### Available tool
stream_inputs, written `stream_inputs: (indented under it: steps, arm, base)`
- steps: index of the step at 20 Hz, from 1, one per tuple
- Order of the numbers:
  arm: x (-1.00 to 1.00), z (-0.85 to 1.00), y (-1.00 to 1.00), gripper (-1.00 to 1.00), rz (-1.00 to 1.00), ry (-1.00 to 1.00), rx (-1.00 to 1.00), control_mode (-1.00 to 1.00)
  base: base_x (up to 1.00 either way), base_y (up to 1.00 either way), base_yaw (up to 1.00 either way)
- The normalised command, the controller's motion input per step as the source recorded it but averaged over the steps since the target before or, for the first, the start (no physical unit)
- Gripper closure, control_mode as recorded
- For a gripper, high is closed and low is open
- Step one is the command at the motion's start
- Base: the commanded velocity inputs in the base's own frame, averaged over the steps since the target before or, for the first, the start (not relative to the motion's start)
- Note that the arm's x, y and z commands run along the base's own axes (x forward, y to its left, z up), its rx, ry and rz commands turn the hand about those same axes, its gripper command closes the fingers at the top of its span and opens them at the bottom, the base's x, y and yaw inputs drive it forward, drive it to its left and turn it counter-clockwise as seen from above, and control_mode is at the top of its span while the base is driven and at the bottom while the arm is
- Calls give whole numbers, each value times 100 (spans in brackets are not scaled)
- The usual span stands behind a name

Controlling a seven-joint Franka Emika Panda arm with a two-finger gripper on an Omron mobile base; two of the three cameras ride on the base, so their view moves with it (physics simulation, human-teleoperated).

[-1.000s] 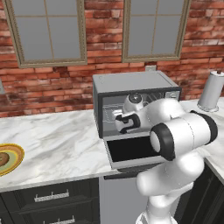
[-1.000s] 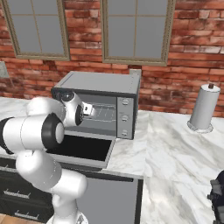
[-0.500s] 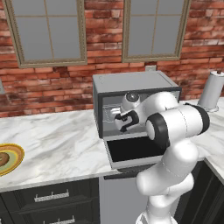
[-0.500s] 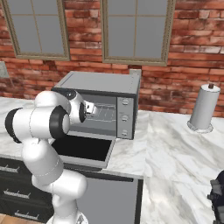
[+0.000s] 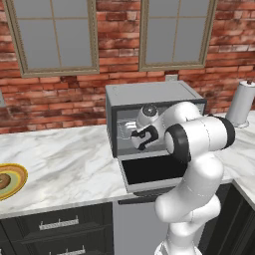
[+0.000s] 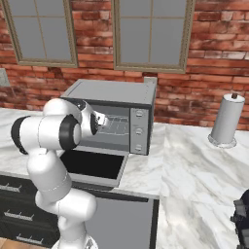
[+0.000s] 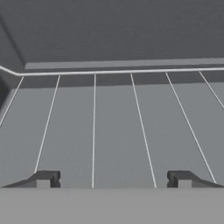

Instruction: Pick up the bagel from the plate, place it on the toaster oven rack, close the door, and set the timer.

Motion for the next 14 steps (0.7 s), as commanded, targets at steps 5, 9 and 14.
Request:
stream_inputs:
  steps: [5,9,14]
  arm:
    - [0,-60,0,-100,-3,12,0,-100]
    - [-25,-76,-3,-100,-7,33,0,-100]
    - [-48,-79,-11,-100,-10,46,0,-100]
  base:
    - [0,0,0]
    - [0,0,0]
    - [0,0,0]
